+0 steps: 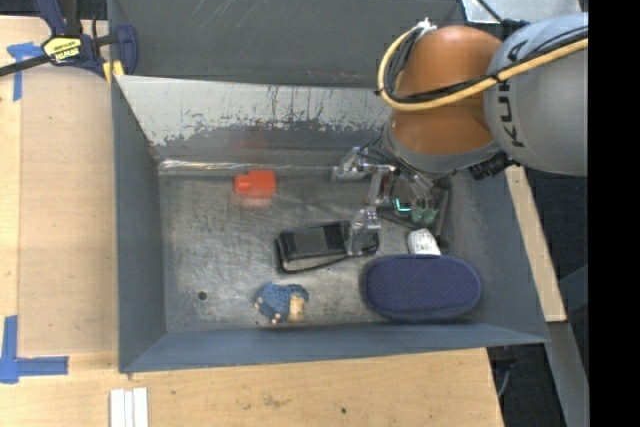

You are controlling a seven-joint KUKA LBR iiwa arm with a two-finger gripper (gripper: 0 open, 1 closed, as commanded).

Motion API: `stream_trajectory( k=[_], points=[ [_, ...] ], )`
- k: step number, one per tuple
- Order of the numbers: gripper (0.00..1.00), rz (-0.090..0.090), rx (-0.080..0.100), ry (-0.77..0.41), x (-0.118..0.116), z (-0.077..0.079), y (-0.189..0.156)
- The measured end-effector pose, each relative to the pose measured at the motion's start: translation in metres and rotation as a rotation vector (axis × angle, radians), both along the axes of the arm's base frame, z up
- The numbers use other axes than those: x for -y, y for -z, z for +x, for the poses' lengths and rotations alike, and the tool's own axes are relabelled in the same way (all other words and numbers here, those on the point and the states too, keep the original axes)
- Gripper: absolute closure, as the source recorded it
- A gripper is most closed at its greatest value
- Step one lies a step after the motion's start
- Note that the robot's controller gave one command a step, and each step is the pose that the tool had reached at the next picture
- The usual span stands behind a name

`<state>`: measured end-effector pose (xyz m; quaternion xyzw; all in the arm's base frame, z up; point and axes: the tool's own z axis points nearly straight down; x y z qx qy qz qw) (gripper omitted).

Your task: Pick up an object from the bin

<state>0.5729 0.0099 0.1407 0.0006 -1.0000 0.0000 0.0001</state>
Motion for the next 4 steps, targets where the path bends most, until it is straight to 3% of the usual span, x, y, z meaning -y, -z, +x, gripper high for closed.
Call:
stream_trajectory(
  k=[1,2,3,4],
  points=[
    [0.00,-0.007,0.013,-0.076,-0.010,0.000,0.007],
    [0.00,-0.006,0.015,0.147,-0.047,-0.013,0.009],
    [0.00,-0.001,0.016,0.130,-0.045,-0.012,0.010],
    [0.00,0.001,0.003,-0.100,-0.085,-0.077,-0.008]
  ],
)
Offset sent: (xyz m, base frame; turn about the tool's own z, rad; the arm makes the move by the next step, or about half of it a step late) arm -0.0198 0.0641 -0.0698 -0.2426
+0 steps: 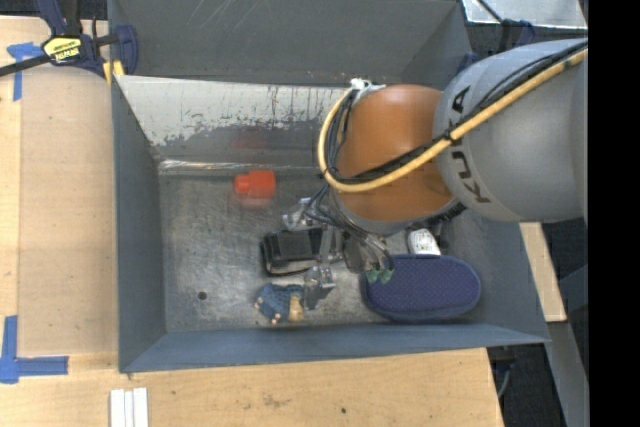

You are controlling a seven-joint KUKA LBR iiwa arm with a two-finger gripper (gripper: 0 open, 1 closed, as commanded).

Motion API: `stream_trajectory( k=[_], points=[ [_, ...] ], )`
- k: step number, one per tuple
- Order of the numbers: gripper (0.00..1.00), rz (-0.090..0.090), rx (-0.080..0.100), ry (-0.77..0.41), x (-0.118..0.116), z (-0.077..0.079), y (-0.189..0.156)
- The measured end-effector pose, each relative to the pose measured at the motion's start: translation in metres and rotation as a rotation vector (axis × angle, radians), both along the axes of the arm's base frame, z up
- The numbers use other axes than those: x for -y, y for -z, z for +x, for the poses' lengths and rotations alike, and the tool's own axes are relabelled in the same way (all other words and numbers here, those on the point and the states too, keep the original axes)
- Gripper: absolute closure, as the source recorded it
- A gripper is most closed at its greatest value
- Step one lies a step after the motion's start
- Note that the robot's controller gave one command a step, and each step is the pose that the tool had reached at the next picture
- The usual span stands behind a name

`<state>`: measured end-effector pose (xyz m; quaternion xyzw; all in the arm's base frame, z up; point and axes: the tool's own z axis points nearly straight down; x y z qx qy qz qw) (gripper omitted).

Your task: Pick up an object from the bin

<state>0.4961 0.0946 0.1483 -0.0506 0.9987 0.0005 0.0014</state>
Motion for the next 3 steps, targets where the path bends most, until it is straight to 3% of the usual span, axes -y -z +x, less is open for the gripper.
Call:
stream_trajectory(
  k=[1,2,3],
  points=[
    [0.00,-0.002,0.008,-0.280,0.020,0.037,0.059],
    [1.00,-0.001,0.007,-0.278,0.019,0.036,0.058],
    [1.00,-0.003,0.002,-0.291,0.020,0.045,-0.114]
  ],
)
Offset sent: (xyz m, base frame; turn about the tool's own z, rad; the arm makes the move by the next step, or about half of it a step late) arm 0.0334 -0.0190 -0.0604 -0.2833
